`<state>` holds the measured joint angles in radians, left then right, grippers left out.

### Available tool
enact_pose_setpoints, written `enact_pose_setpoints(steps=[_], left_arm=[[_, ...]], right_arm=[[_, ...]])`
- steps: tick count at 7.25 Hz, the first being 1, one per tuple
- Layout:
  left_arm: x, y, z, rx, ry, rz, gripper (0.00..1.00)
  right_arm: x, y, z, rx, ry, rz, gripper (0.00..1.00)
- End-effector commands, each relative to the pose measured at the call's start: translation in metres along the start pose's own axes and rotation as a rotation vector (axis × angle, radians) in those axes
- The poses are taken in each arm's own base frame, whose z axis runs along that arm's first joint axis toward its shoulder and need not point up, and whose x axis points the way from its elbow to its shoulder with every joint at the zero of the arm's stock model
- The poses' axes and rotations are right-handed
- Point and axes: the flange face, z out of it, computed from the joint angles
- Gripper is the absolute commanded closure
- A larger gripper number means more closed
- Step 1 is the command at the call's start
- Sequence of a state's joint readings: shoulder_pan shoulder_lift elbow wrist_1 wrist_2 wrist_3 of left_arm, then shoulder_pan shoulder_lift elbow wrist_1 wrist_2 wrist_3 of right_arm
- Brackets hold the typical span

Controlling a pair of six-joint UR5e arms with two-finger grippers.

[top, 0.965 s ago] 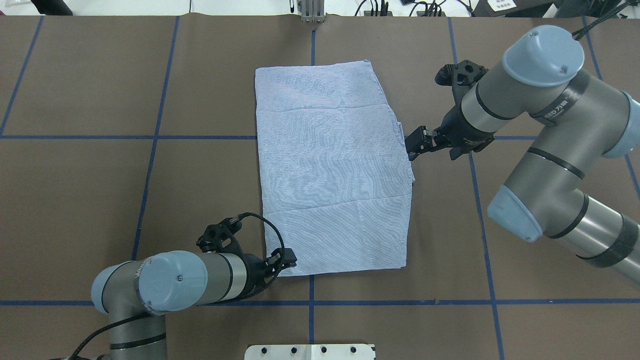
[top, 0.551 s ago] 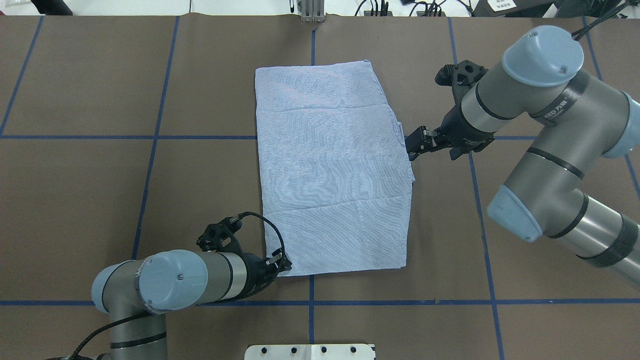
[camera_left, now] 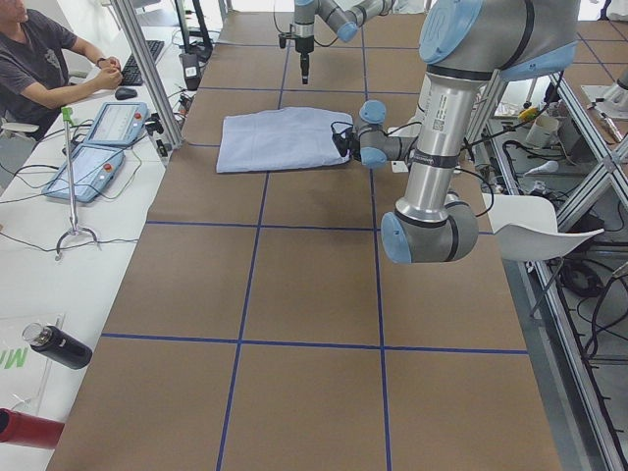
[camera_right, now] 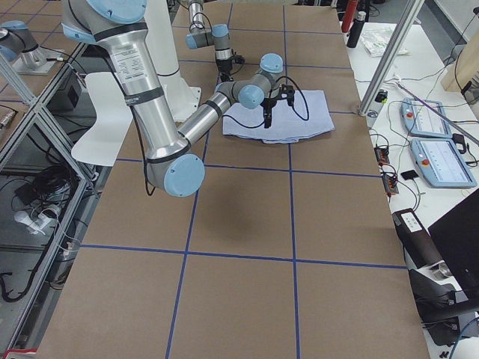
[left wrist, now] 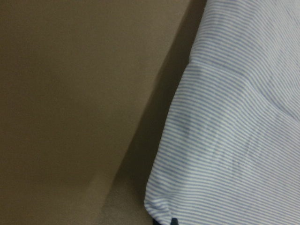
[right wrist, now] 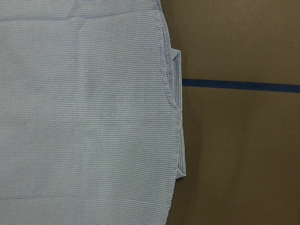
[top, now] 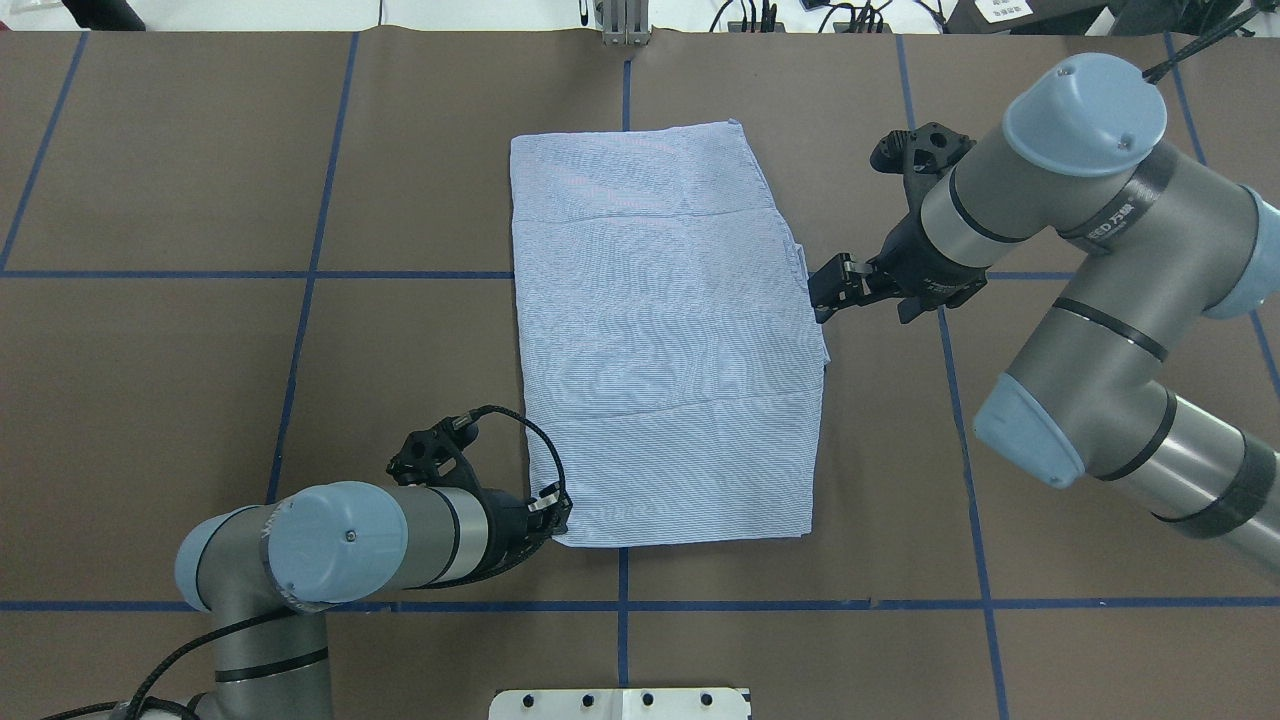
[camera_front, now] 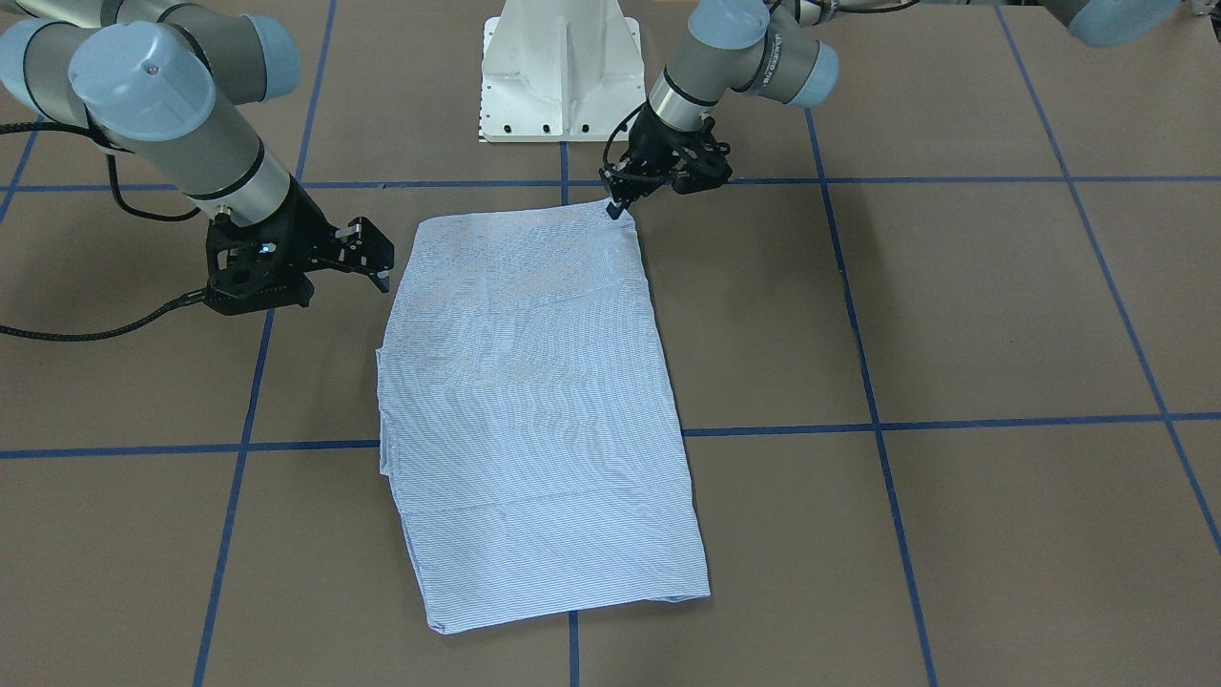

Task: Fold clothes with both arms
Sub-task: 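Slide the right gripper along the edge toward the robot while the left holds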

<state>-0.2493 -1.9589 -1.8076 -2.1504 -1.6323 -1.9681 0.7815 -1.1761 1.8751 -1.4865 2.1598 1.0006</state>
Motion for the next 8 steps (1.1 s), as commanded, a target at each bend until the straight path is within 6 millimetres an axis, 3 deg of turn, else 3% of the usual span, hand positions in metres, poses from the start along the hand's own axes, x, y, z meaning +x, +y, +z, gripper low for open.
enact_pose_setpoints(steps=[1, 4, 6, 8], left_arm=[[0.009, -0.005, -0.013, 0.008, 0.007, -0.006, 1.00], [0.010, -0.008, -0.015, 0.013, 0.007, -0.008, 1.00], [0.011, -0.010, -0.016, 0.016, 0.008, -0.009, 1.00], [0.012, -0.011, -0.016, 0.016, 0.010, -0.011, 1.00]], right_arm=[[-0.033, 0.035, 0.007, 0.002, -0.017, 0.085, 0.00], [-0.085, 0.110, 0.046, -0.020, -0.006, 0.333, 0.00], [-0.097, 0.166, 0.085, -0.027, 0.052, 0.397, 0.00], [-0.097, 0.196, 0.107, -0.030, 0.091, 0.498, 0.00]])
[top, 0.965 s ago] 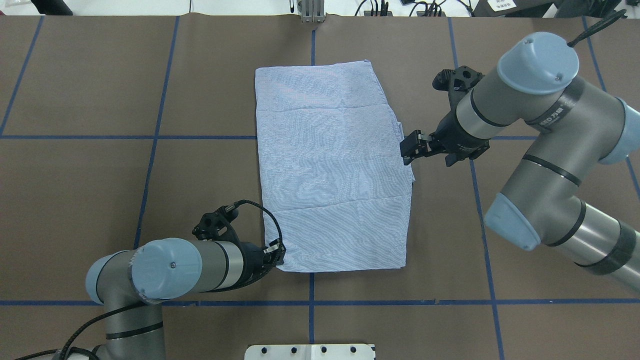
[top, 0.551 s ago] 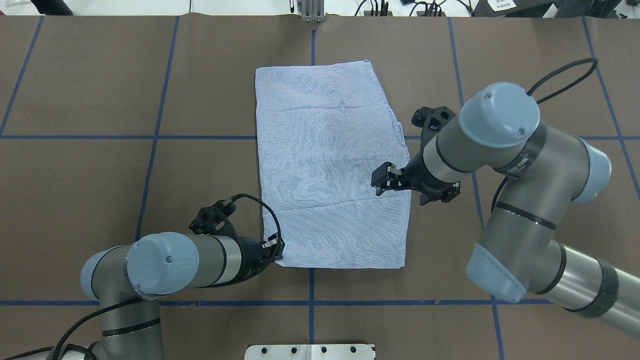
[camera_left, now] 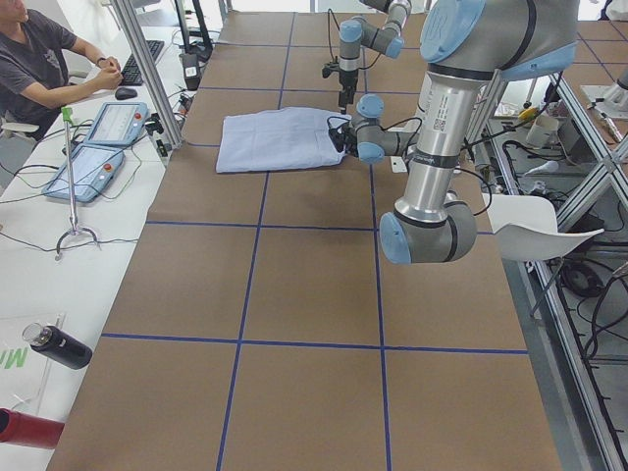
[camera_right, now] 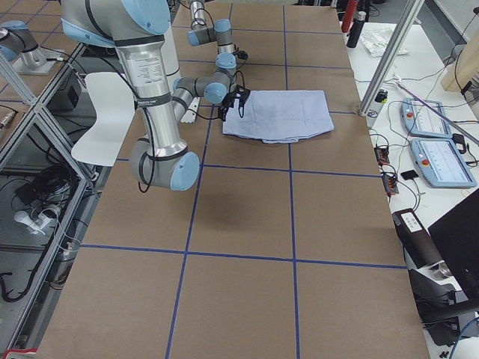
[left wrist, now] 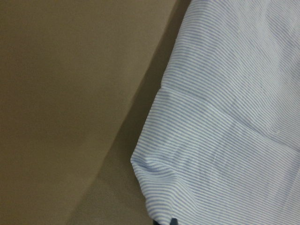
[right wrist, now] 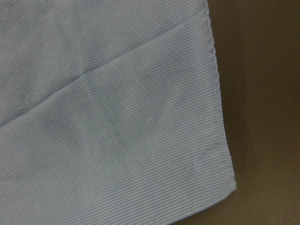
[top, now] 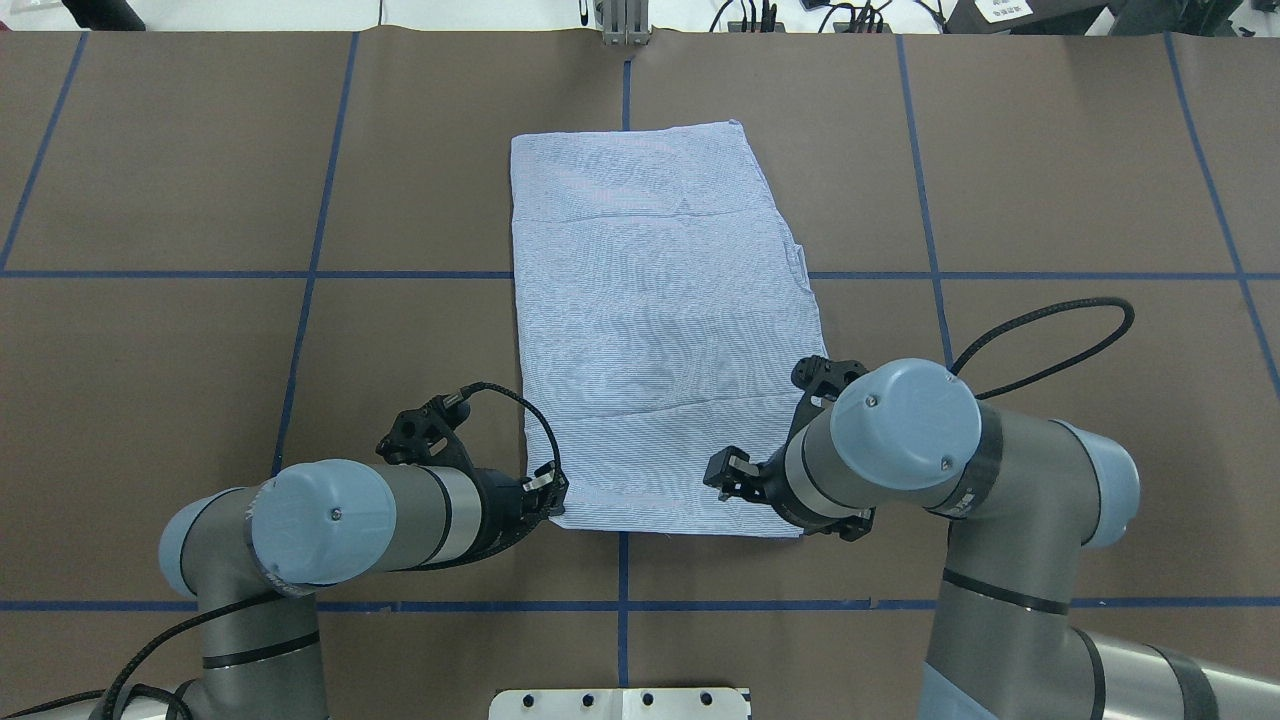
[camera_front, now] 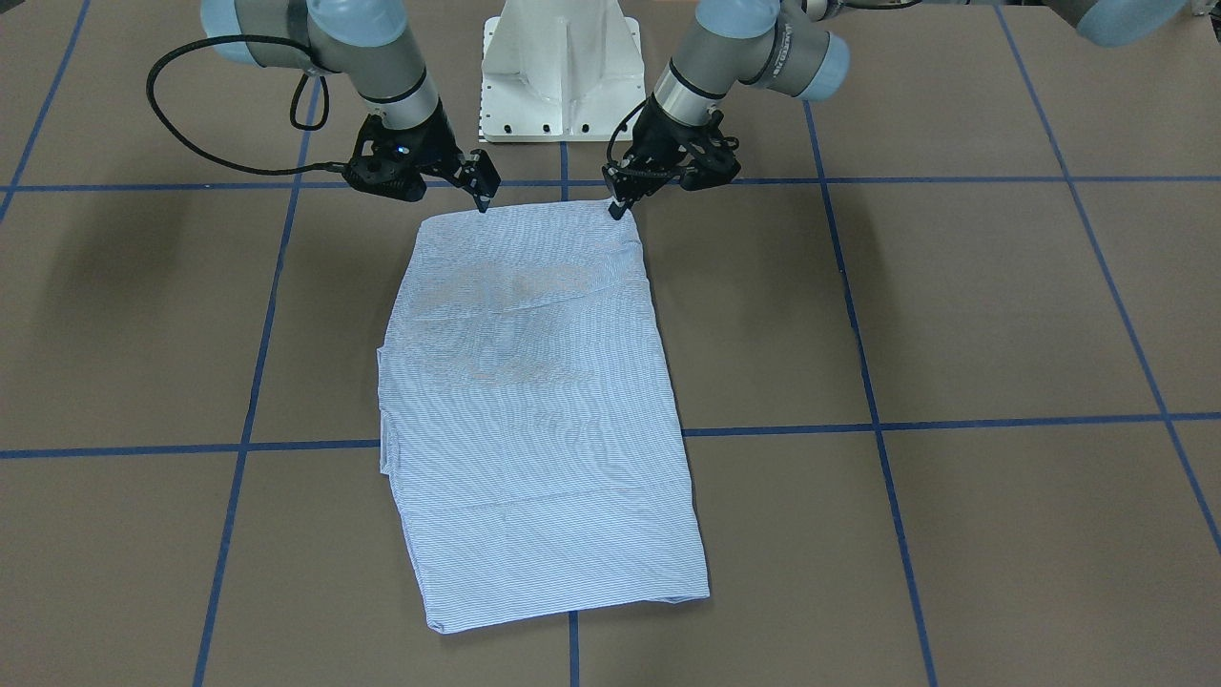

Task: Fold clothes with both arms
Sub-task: 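Slide the right gripper along the edge toward the robot while the left holds, then position both grippers at the shirt's edge nearest the robot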

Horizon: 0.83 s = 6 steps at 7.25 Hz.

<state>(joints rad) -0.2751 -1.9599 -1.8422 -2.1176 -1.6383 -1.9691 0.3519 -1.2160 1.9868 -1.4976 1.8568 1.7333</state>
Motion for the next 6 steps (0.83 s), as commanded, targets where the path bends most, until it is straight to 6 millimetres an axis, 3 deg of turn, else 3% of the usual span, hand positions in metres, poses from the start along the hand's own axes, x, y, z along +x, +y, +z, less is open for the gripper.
enact_pose_setpoints(steps=[1, 6], left_arm=[[0.001, -0.001, 0.000, 0.002, 0.001, -0.001, 1.00], [0.002, -0.005, -0.001, 0.007, 0.003, -0.004, 1.00]], right_arm=[[0.003, 0.024, 0.021, -0.004, 0.029, 0.061, 0.00], [-0.004, 0.005, 0.031, 0.118, -0.004, 0.266, 0.00]])
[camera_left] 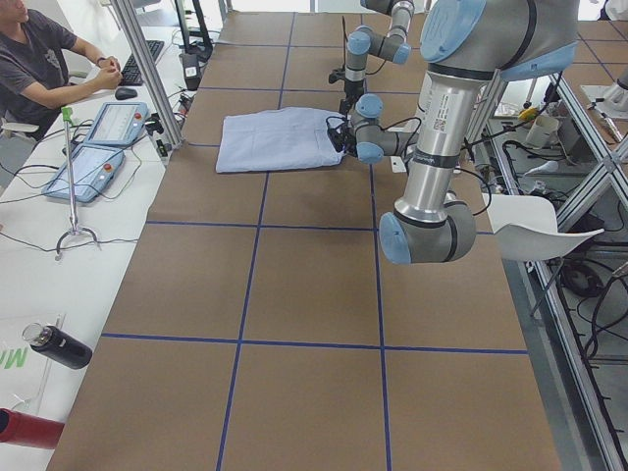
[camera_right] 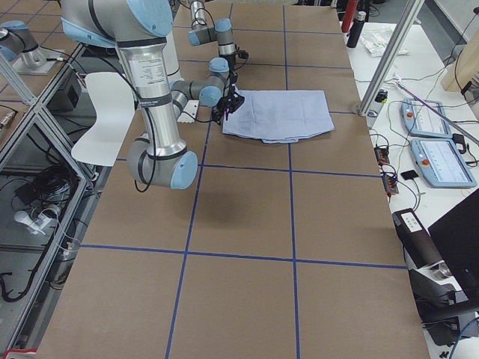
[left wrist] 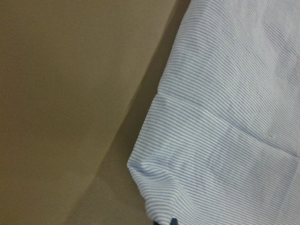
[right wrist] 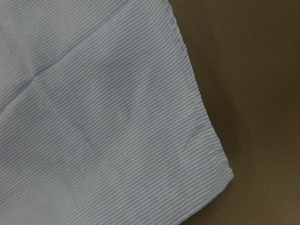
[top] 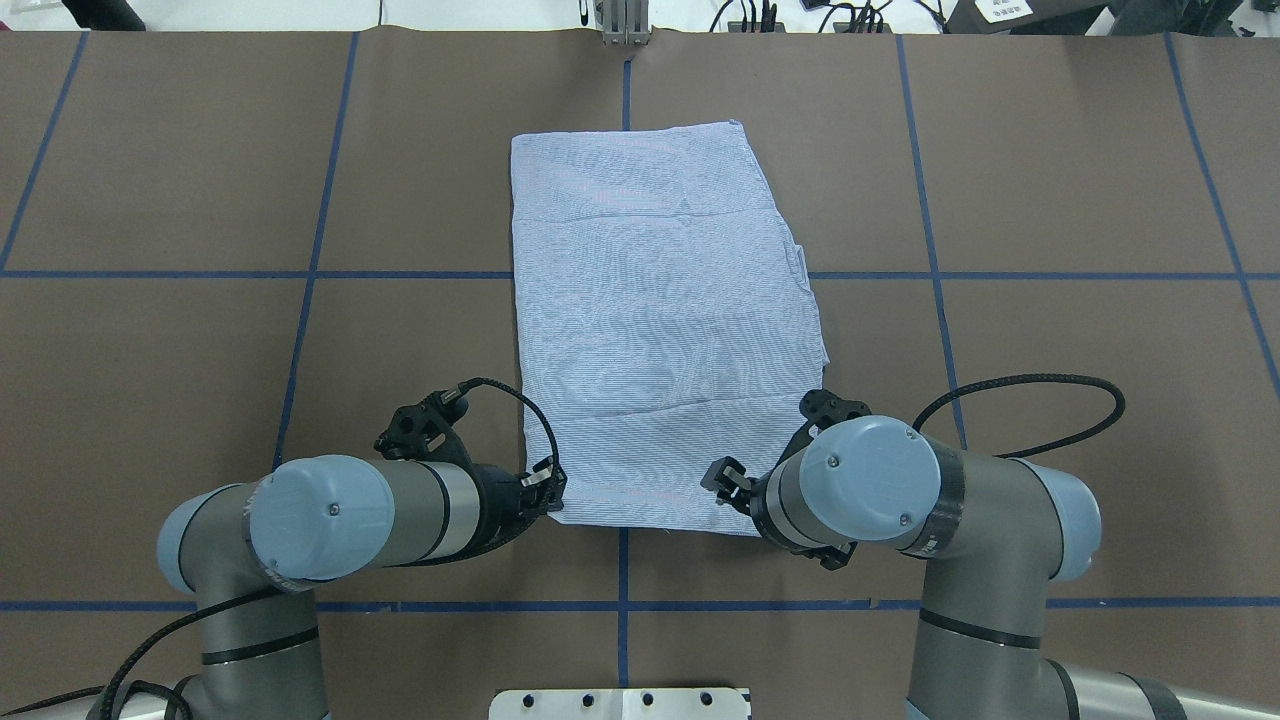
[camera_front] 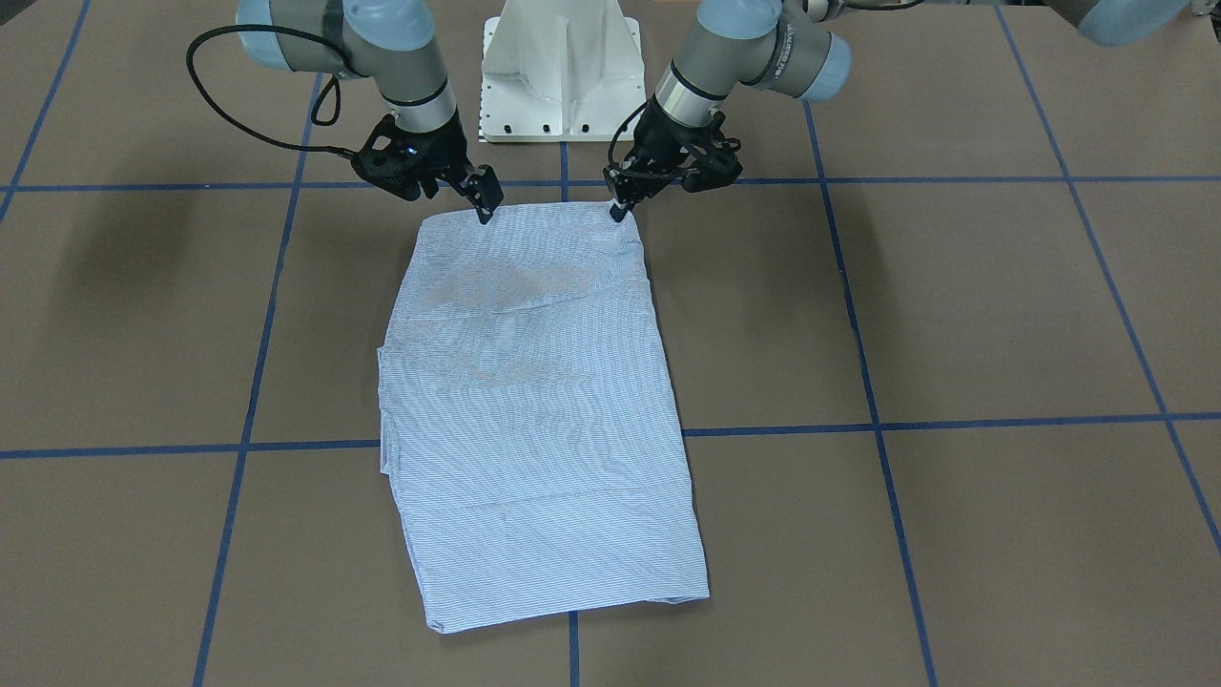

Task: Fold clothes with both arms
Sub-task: 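Position both grippers at the shirt's edge nearest the robot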

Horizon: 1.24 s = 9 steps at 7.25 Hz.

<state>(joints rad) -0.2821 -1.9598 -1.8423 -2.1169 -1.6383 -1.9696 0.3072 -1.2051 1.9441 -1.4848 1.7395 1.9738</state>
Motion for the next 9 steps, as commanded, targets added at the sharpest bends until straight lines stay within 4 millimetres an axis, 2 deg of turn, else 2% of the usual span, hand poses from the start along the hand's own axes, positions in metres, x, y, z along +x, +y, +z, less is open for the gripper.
enact_pose_setpoints(steps=[1, 2, 4, 9], left_arm=[[0.001, -0.001, 0.000, 0.001, 0.001, -0.001, 1.00], [0.001, -0.001, 0.000, 0.001, 0.001, -0.001, 1.00], [0.001, -0.001, 0.000, 0.001, 0.001, -0.001, 1.00], [0.002, -0.004, -0.002, 0.006, 0.005, -0.003, 1.00]], right_arm=[[0.000, -0.003, 0.018, 0.038, 0.018, 0.056, 0.00], [-0.005, -0.001, 0.029, 0.038, 0.035, 0.064, 0.00], [0.001, 0.014, 0.038, 0.027, 0.052, 0.048, 0.00], [-0.012, 0.024, 0.034, 0.017, 0.035, 0.051, 0.01]])
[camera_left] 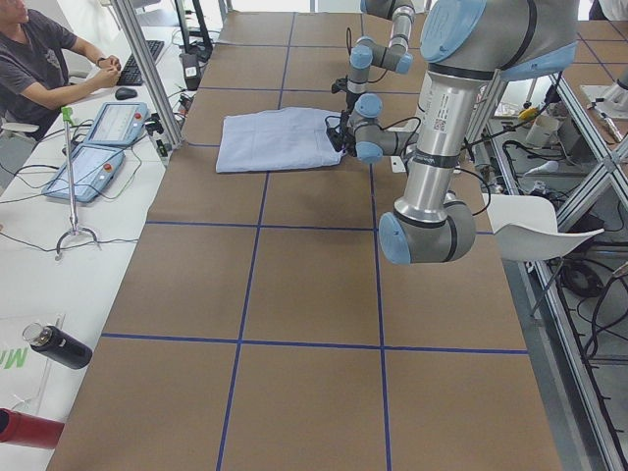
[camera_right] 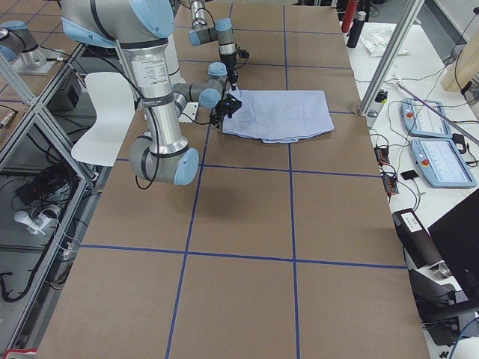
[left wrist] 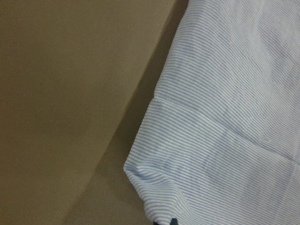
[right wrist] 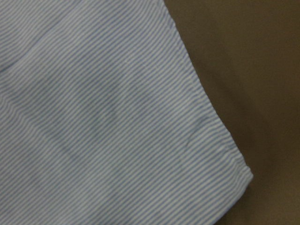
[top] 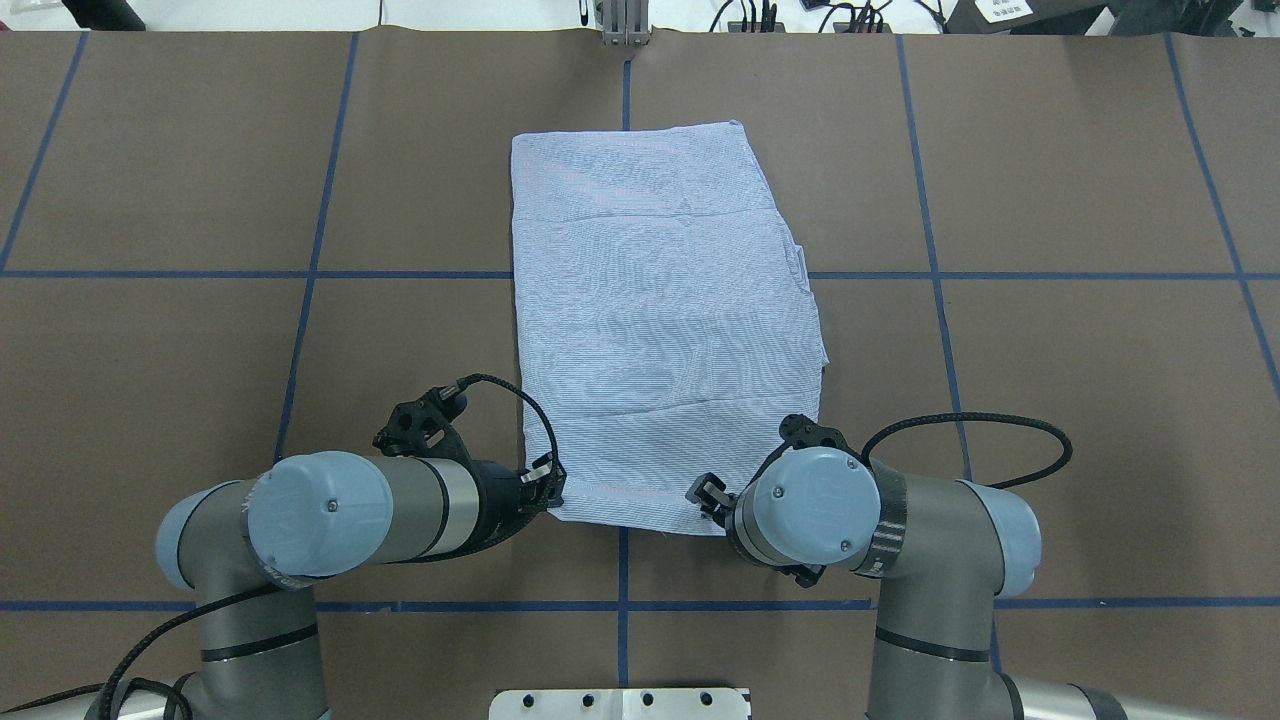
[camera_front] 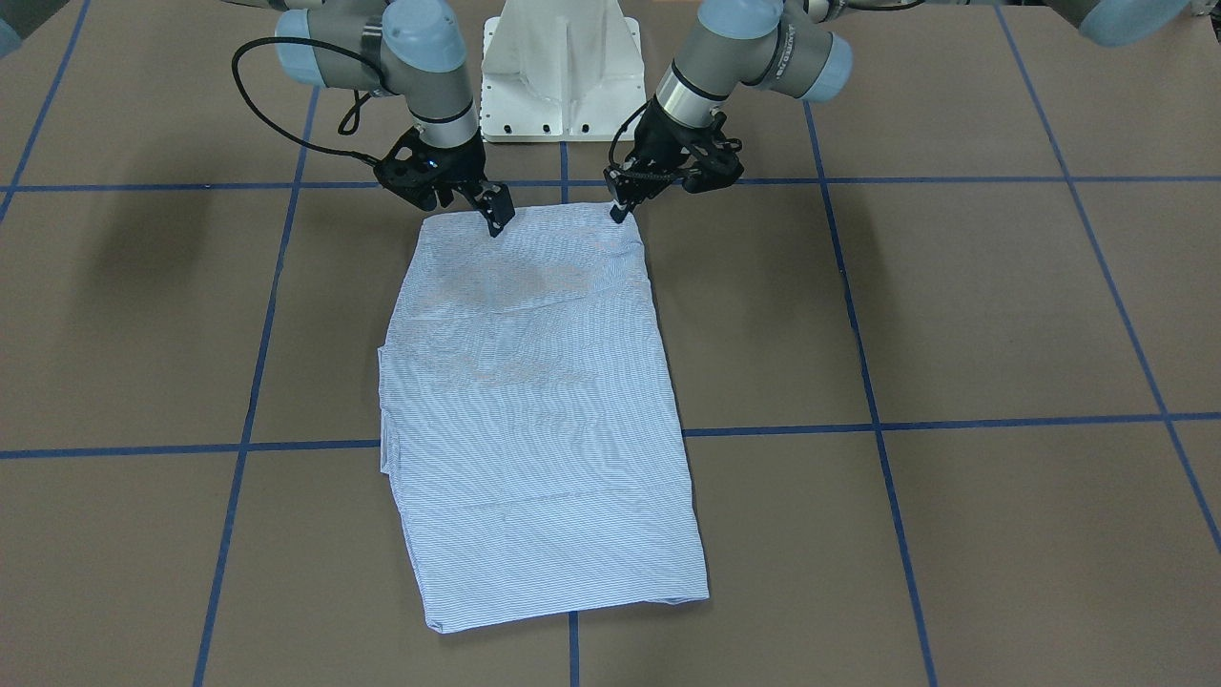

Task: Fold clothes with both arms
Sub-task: 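Position both grippers at the shirt's edge nearest the robot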

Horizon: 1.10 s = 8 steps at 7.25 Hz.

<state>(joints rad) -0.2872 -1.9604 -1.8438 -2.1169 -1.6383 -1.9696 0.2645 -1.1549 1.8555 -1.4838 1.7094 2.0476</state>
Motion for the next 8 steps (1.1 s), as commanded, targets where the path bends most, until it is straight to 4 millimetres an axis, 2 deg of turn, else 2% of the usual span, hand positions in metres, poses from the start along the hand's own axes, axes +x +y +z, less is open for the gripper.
enact_pose_setpoints(steps=[1, 2, 4, 5, 7, 8], left_arm=[[0.0005, -0.0015, -0.0005, 0.002, 0.001, -0.001, 1.00], [0.0008, -0.0023, -0.0018, 0.003, 0.003, -0.001, 1.00], [0.0024, -0.0015, -0.0034, 0.001, 0.007, -0.001, 1.00], [0.0027, -0.0022, -0.0047, 0.002, 0.009, -0.001, 1.00], [0.0027, -0.0022, -0.0048, 0.002, 0.009, -0.001, 1.00], [0.0023, -0.0025, -0.0041, 0.003, 0.008, -0.002, 1.00]], right_arm=[[-0.0029, 0.0007, 0.0009, 0.001, 0.000, -0.002, 0.01], [-0.0029, 0.0007, 0.0009, 0.001, 0.000, -0.002, 0.02], [-0.0030, -0.0004, 0.0014, 0.003, 0.001, -0.007, 0.13], [-0.0030, -0.0004, 0.0014, 0.003, 0.001, -0.005, 0.29], [-0.0038, -0.0019, 0.0001, 0.004, -0.002, -0.004, 0.43], [-0.0042, -0.0039, 0.0003, 0.006, -0.002, -0.004, 0.54]])
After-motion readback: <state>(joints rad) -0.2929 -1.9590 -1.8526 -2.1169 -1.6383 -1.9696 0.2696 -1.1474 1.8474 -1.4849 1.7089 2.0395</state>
